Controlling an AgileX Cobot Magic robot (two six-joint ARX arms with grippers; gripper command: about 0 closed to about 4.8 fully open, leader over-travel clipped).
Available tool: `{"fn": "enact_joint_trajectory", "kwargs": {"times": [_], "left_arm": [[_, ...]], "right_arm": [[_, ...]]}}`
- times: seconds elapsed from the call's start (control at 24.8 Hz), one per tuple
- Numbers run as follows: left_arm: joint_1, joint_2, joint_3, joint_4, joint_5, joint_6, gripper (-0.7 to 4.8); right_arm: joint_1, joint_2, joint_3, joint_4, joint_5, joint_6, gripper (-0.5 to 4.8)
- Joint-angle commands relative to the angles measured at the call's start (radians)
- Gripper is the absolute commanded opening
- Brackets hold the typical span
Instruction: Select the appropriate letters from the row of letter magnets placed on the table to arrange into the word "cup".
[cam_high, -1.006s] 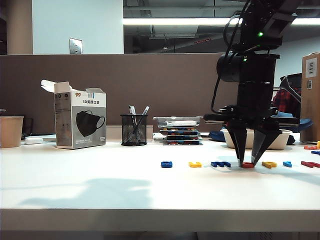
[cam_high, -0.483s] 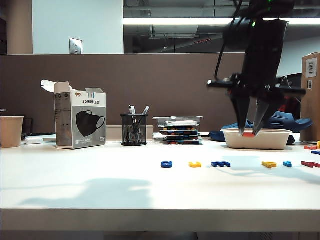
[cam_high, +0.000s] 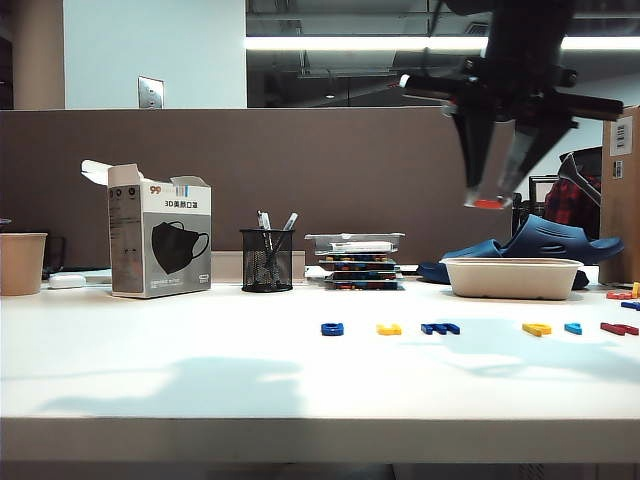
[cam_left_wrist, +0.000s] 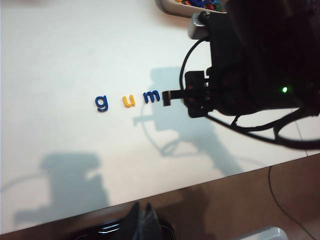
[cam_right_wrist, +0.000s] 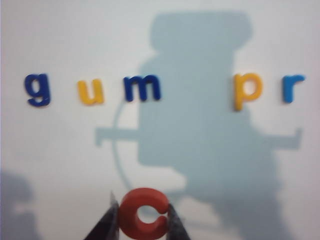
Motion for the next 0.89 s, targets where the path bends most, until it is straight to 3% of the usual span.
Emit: {"fn": "enact_joint_trajectory", "kwargs": {"times": [0.04, 0.2, 0.36, 0.89], "left_arm": [[0.000, -0.003, 0.002, 0.006, -0.008, 0.005, -0.05], [0.000, -0.003, 0.002, 0.006, -0.009, 0.005, -0.05], [0.000, -0.003, 0.002, 0.006, -0.009, 0.005, -0.05], [0.000, -0.003, 0.002, 0.006, -0.009, 0.005, -0.05]], "right_arm": [[0.051, -0.006, -0.006, 0.007, 0.006, 0.063, 1.04], [0.182, -0.006, -0.065, 0.079, 0.053, 0.141, 1.04], [0.246, -0.001, -0.145, 0.181, 0.050, 0.193, 1.04], [0.265, 0.198, -0.219, 0.256, 0.046, 0.204, 1.04]]}}
